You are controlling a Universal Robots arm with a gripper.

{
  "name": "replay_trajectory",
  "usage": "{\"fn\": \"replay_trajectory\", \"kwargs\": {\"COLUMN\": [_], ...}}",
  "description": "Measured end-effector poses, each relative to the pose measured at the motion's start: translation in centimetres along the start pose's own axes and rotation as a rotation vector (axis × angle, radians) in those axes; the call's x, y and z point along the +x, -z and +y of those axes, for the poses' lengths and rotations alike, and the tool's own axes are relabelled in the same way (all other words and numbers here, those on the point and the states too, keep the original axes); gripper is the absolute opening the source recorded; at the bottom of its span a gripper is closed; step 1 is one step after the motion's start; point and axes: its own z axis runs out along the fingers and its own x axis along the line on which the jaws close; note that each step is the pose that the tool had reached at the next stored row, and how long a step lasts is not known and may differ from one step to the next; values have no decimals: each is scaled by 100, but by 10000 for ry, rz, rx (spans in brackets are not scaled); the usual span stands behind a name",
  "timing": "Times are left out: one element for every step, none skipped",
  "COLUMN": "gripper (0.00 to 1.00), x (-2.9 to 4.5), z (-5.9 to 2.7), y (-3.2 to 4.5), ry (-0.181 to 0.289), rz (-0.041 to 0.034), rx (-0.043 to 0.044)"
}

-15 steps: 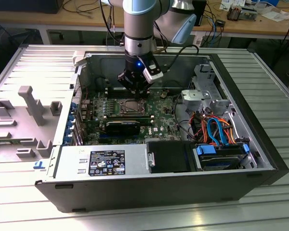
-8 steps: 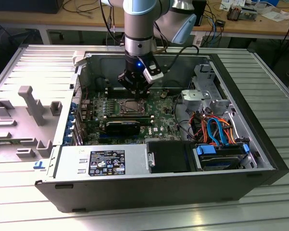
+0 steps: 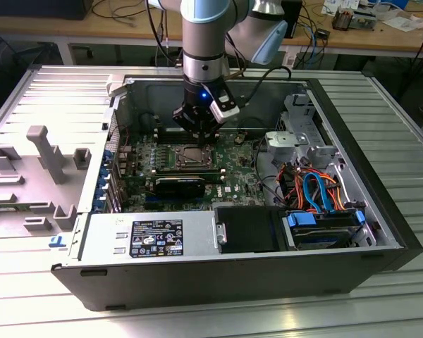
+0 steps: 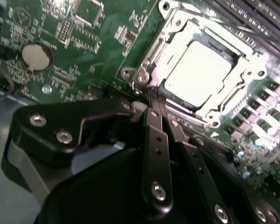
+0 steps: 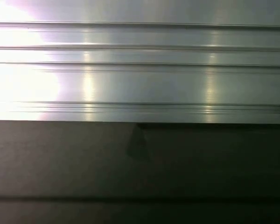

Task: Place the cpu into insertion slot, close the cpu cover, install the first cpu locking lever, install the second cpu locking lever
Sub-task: 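Install the first cpu locking lever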

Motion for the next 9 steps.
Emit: {"fn": "replay_trajectory", "kwargs": {"gripper": [11, 11, 11, 11, 11, 11, 11, 11, 11], "x": [0, 0, 0, 0, 0, 0, 0, 0, 0], "z": [0, 0, 0, 0, -1, -2, -2, 0, -1], "y": [2, 2, 3, 5, 7, 8, 9, 9, 10], "ry": [0, 0, 1, 2, 1, 3, 2, 0, -1], "rz": [-1, -2, -1, 0, 1, 3, 3, 0, 0], "rx": [-1, -3, -5, -12, -22, -48, -76, -115, -132]}}
